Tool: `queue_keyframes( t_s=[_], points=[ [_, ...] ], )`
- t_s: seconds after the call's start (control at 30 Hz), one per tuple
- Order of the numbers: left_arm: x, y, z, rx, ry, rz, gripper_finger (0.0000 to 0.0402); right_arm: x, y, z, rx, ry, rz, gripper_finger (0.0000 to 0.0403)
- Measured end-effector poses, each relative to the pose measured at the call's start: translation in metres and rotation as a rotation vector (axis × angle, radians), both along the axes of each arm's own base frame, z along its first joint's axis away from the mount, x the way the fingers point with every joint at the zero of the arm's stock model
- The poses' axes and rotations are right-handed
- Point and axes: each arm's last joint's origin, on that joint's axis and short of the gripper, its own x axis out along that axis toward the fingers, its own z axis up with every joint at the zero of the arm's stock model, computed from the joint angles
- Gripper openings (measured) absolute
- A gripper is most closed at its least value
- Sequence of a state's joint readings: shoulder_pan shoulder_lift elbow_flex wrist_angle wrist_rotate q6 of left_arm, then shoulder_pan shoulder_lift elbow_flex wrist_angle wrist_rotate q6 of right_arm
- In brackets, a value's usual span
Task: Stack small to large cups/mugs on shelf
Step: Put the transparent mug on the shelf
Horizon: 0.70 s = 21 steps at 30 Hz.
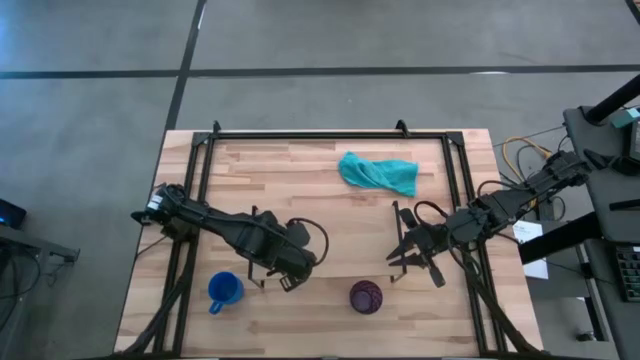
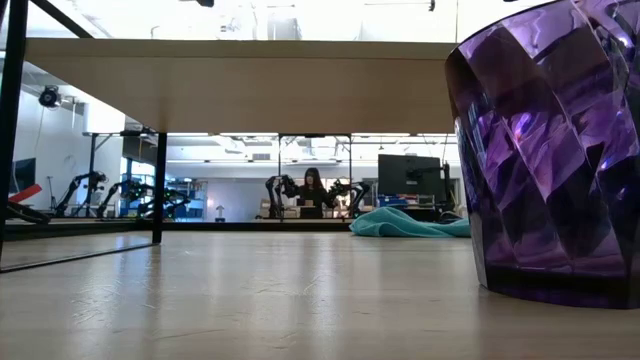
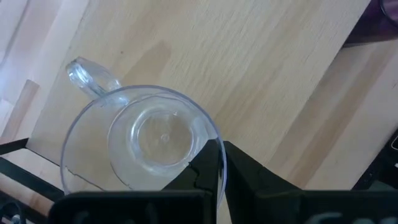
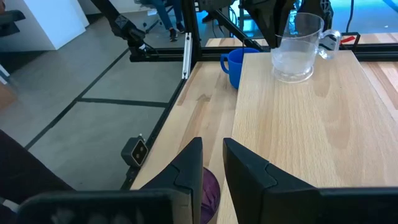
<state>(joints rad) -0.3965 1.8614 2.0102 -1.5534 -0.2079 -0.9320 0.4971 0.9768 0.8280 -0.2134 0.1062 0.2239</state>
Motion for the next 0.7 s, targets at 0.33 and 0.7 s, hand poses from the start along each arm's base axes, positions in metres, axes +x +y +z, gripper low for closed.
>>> queue_keyframes(
  t_s=[0.33,0.7],
  points=[
    [-0.0029,-0.0002,0.0033,-0.022,-0.002,-0.005,0.0,0.0,0.0,0.0,0.0,0.0,0.001,0.0059],
    [-0.0048,0.0004,0.0037,-0.007,0.009,-0.078,0.0,0.0,0.0,0.0,0.0,0.0,0.0,0.0059]
  ],
)
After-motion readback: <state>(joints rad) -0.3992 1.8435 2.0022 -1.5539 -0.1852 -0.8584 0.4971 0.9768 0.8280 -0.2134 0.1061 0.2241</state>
